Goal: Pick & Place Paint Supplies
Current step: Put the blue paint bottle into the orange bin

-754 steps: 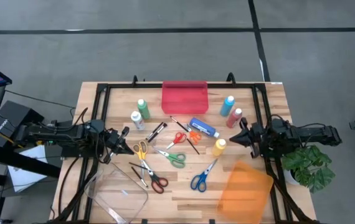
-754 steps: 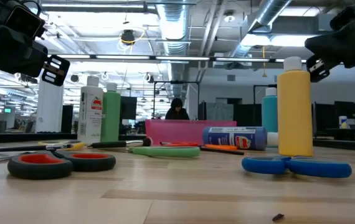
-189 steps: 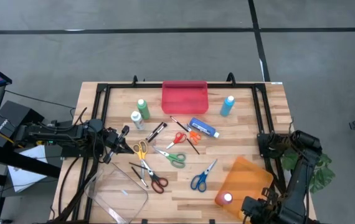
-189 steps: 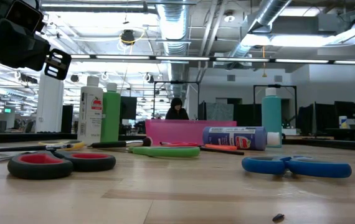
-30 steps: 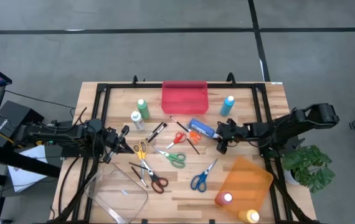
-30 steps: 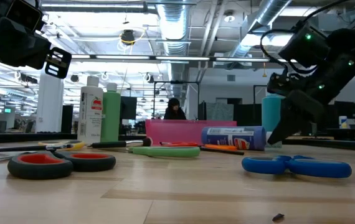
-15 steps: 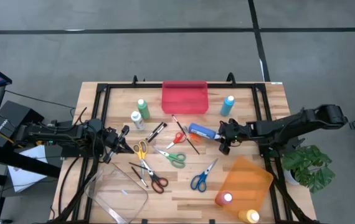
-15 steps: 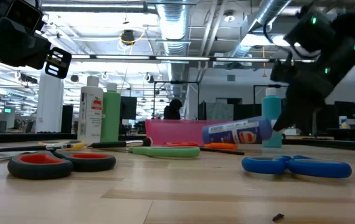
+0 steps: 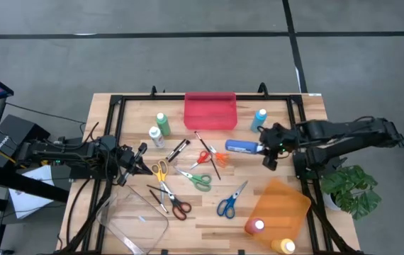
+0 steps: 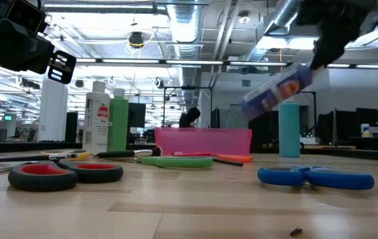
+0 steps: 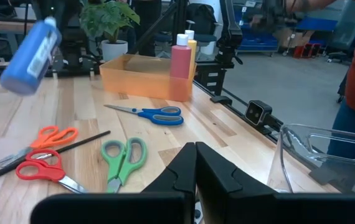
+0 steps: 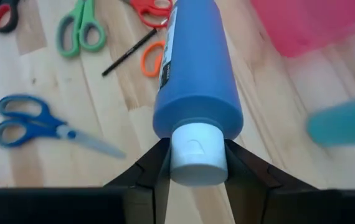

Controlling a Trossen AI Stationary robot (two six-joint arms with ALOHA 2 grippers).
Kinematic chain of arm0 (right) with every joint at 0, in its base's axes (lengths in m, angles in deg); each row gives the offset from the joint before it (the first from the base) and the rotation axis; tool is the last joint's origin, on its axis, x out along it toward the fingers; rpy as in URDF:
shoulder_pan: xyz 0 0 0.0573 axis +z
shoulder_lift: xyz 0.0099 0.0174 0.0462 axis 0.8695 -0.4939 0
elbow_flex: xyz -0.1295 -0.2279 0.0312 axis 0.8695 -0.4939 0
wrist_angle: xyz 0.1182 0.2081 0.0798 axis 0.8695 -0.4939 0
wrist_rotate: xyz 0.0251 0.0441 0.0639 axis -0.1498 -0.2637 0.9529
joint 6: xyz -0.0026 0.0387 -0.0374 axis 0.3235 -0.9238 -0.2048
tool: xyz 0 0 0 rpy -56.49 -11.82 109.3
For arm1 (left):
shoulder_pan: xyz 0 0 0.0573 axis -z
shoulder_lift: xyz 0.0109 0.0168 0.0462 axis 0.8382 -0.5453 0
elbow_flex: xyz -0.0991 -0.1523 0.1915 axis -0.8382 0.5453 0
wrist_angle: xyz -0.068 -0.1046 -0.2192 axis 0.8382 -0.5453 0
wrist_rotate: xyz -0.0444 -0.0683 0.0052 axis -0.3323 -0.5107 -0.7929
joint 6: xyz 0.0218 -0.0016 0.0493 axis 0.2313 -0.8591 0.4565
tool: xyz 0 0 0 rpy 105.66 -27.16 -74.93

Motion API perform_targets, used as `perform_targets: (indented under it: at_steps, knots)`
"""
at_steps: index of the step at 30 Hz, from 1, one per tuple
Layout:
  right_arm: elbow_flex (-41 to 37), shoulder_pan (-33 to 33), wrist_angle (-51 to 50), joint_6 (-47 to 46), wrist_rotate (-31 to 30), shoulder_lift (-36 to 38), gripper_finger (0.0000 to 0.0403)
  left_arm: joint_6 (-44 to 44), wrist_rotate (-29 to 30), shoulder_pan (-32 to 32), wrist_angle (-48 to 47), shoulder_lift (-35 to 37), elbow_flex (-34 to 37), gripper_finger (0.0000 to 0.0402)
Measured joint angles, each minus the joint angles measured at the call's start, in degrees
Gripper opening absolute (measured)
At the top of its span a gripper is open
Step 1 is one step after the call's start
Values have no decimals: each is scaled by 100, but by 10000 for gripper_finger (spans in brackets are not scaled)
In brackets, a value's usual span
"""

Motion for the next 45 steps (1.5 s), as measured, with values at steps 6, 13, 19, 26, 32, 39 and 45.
perform_targets:
  at_steps: [6,13,19,26,32,39,45]
  knots:
    - [1340,0,-1818,-229,137,-201,114,0,-1,0,0,-1,0,0]
    - [2842,28,-3342,-572,777,-730,114,0,0,-1,0,-1,0,0]
    - [3939,312,-3533,-1159,1402,-1167,114,0,0,0,0,0,0,0]
    - [4239,815,-3561,-2233,1837,-1319,114,0,0,0,14,-1,1,0]
    - [4410,1611,-3577,-3139,2488,-1316,114,0,0,0,13,-2,0,0]
    - [4948,2650,-3567,-4622,2612,-1316,114,0,-1,1,15,-1,0,0]
    - [5112,3420,-3578,-6016,2557,-1365,114,0,-1,1,16,-2,0,0]
